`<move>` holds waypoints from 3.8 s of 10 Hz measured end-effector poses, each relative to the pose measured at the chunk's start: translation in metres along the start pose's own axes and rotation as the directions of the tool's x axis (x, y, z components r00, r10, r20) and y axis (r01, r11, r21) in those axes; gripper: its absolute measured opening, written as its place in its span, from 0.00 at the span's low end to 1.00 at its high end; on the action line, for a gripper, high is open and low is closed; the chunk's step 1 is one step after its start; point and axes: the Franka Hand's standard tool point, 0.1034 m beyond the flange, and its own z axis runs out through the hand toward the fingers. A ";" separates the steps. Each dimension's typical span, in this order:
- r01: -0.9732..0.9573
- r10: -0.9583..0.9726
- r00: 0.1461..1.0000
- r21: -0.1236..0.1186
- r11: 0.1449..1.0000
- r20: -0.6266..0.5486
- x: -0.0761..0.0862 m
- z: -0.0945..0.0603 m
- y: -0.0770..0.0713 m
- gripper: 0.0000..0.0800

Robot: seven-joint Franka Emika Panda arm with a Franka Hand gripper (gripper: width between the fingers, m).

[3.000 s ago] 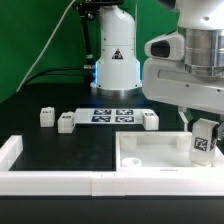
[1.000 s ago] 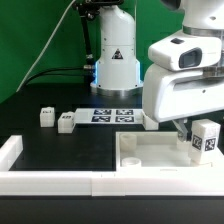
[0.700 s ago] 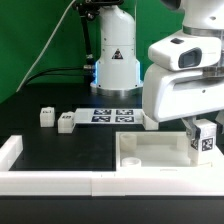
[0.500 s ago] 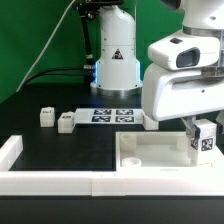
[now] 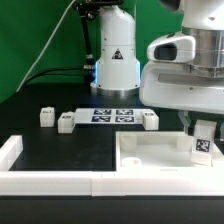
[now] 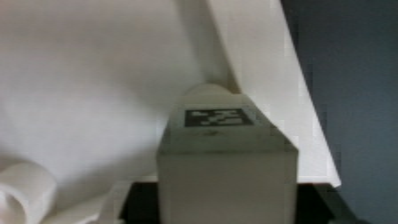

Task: Assemble one leg

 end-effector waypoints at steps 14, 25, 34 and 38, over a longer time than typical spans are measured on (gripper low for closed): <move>-0.219 0.219 0.976 0.008 0.976 0.006 0.001 0.000 0.001 0.80; 0.664 -0.664 0.748 0.006 0.748 -0.004 0.002 -0.001 0.000 0.59; -0.092 0.091 0.996 0.031 0.995 0.013 0.001 0.000 0.000 0.36; -0.480 0.480 0.877 0.027 0.877 0.024 0.001 0.001 -0.001 0.37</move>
Offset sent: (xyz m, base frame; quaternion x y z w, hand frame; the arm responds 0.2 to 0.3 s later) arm 0.0011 -0.0024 0.0013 -0.0008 0.0027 0.3331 0.9429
